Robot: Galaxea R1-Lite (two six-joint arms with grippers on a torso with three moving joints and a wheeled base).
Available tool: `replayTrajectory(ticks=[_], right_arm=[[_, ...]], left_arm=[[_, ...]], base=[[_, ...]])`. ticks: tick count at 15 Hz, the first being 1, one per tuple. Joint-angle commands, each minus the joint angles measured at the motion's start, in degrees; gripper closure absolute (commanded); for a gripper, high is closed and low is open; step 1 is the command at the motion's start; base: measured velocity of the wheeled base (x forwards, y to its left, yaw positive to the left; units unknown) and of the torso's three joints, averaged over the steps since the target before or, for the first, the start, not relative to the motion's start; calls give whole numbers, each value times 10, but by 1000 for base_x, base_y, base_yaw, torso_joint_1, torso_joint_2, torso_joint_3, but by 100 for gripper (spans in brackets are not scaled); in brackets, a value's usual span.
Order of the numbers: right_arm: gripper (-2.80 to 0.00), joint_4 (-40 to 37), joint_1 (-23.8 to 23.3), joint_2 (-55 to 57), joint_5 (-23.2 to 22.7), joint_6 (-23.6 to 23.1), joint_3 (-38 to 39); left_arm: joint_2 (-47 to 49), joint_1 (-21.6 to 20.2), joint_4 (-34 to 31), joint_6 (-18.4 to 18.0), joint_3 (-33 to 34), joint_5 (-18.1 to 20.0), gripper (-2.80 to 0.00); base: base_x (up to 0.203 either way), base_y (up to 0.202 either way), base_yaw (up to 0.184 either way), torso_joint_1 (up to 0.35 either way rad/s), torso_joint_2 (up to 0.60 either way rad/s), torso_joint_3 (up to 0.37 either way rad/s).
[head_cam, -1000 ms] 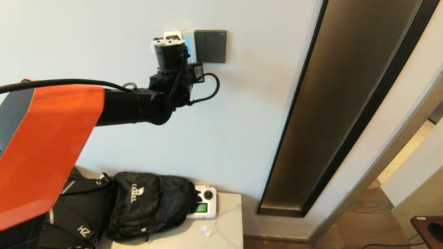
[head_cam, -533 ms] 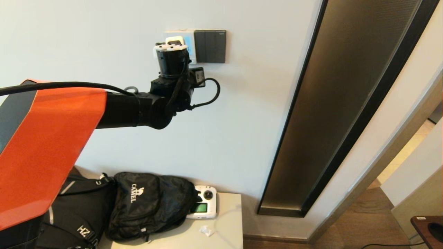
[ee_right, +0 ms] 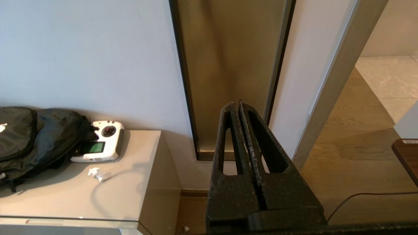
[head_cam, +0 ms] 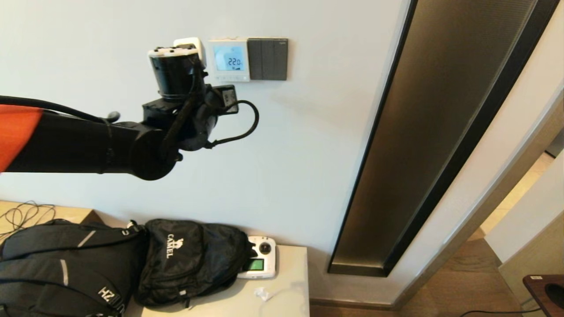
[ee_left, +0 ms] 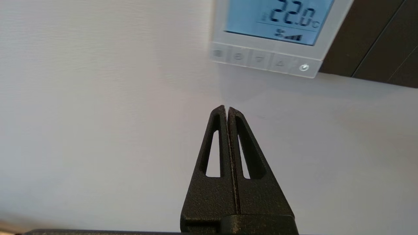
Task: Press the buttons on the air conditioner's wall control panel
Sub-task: Turn off the central air conditioner
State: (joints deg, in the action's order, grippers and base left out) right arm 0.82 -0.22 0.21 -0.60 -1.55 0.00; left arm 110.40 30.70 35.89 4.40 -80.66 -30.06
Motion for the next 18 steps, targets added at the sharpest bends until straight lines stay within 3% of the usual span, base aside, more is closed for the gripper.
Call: replayTrajectory(ticks=[1, 4, 8, 10, 13, 15, 18], right_arm=[[0, 0, 0, 0, 0, 0, 1], [0, 1, 0, 0, 0, 0, 1], [0, 0, 0, 0, 0, 0, 1], [0, 1, 0, 0, 0, 0, 1], [0, 1, 0, 0, 0, 0, 1], [0, 1, 0, 0, 0, 0, 1], [0, 1, 0, 0, 0, 0, 1]], left_arm=[[-99, -4, 2, 0, 68, -3, 0], [-237, -16, -20, -8, 163, -4, 0], [-446, -48, -114, -16, 280, -4, 0], [-551, -57, -182, -17, 329, -7, 0], [-713, -78, -338, -12, 374, -25, 0], [-807, -125, -465, -7, 390, -34, 0], [-883, -268, -576, 12, 419, -36, 0]], base=[[0, 0, 0, 0, 0, 0], [0, 0, 0, 0, 0, 0], [0, 0, 0, 0, 0, 0], [0, 0, 0, 0, 0, 0], [0, 0, 0, 0, 0, 0], [0, 0, 0, 0, 0, 0], [0, 0, 0, 0, 0, 0]])
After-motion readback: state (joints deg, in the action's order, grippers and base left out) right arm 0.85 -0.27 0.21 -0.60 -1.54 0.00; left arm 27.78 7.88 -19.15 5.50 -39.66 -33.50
